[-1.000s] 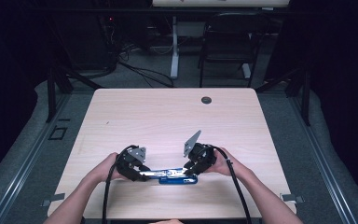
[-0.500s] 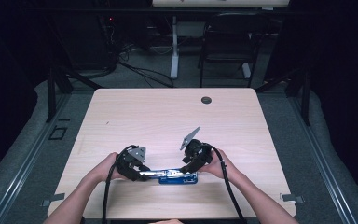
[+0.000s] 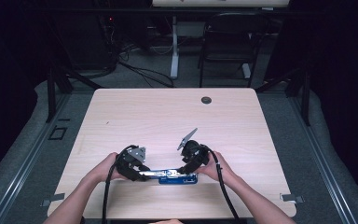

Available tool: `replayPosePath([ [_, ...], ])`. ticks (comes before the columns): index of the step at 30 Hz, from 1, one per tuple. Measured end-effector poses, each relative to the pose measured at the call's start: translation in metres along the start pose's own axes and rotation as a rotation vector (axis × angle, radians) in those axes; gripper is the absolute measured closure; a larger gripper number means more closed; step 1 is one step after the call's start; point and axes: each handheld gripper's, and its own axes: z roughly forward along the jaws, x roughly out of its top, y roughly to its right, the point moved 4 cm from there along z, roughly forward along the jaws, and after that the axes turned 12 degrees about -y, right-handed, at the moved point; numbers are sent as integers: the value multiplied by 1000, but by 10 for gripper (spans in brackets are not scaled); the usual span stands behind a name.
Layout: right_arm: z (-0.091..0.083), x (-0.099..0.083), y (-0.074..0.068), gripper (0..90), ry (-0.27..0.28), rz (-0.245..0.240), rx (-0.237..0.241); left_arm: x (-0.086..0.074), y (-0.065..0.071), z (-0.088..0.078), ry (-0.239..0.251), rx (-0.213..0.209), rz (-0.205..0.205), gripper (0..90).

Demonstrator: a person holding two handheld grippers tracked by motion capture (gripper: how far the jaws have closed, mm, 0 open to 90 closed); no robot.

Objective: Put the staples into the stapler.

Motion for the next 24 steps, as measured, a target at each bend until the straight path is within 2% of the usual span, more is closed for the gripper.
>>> replayPosePath([
  [1, 0, 0, 0, 443, -1, 3, -2, 0, 0, 0, 10, -1, -2, 633],
  [2, 0, -1, 0, 445, -3, 5, -4, 0, 0, 0, 14, -20, 2, 633],
  [11, -4, -7, 3, 438, -14, 33, -5, 0, 1, 0, 15, -15, 2, 634],
  [14, -4, -6, 1, 432, -19, 27, -24, 0, 1, 0, 12, -13, -2, 634],
  [16, -4, -7, 2, 412, -17, 32, -26, 0, 1, 0, 15, -15, -4, 633],
  [17, -4, -7, 3, 401, -13, 34, -24, -1, 0, 0, 9, -36, -1, 632],
  [19, -4, -8, 4, 360, -5, 45, -19, 0, 0, 1, 15, -19, -9, 631],
  [20, -4, -9, 5, 347, 8, 48, -8, -1, 0, 1, 14, -21, -10, 631],
  [21, -6, -9, 5, 328, 11, 50, -9, -1, 0, 0, 8, -40, -7, 631],
  [24, -11, -10, 7, 286, 37, 64, -18, -1, 0, 0, 12, -45, -10, 630],
])
